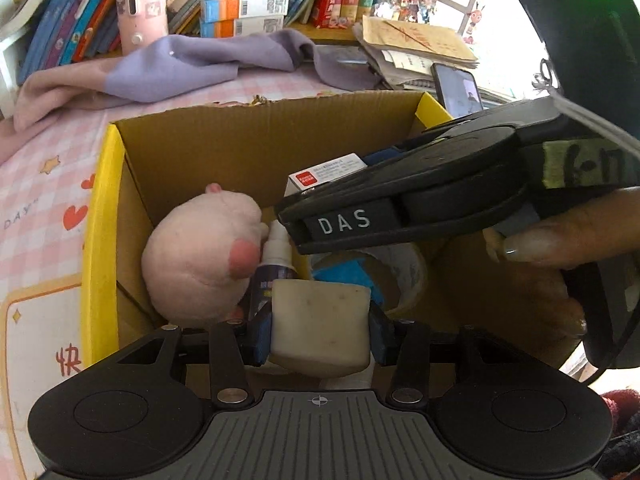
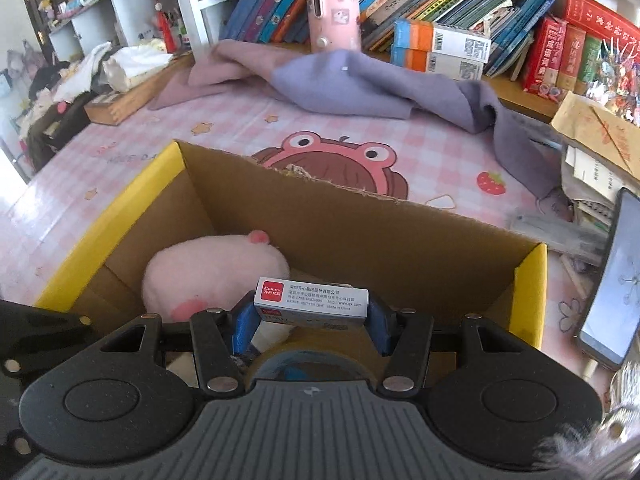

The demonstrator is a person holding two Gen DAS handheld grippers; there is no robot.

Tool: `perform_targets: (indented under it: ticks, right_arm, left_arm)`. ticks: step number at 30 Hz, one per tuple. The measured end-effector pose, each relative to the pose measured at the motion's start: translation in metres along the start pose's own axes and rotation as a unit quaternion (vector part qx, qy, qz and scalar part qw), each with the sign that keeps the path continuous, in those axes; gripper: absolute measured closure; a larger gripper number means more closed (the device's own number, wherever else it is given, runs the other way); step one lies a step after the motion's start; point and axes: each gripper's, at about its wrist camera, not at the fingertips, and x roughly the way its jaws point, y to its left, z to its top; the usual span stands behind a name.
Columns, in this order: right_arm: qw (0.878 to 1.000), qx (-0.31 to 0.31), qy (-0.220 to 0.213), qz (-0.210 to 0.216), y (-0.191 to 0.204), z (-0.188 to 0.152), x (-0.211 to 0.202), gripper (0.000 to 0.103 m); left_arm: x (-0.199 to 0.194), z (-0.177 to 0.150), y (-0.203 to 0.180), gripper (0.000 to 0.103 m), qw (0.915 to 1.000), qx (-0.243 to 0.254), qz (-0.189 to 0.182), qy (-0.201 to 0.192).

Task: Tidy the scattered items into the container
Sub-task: 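Lower the soap bar into the box with the left tool while the right tool releases the medicine box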

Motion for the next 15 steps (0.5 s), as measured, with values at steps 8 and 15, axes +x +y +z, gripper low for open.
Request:
perform_targets:
  ticks: [8, 15]
  right_arm:
    - [1.000, 0.009, -0.028, 0.002, 0.003, -0.007, -0.018, 0.032]
    - [0.998, 0.015, -0.061, -0.007, 0.021, -0.020, -0.047, 0.028]
  left_arm:
    - [-0.027, -0.006, -0.005, 0.033, 0.9985, 0.016, 0.026, -0.046]
    - [-0.062, -0.019, -0.006, 0.026, 0.9952, 0.015, 0.034, -0.091]
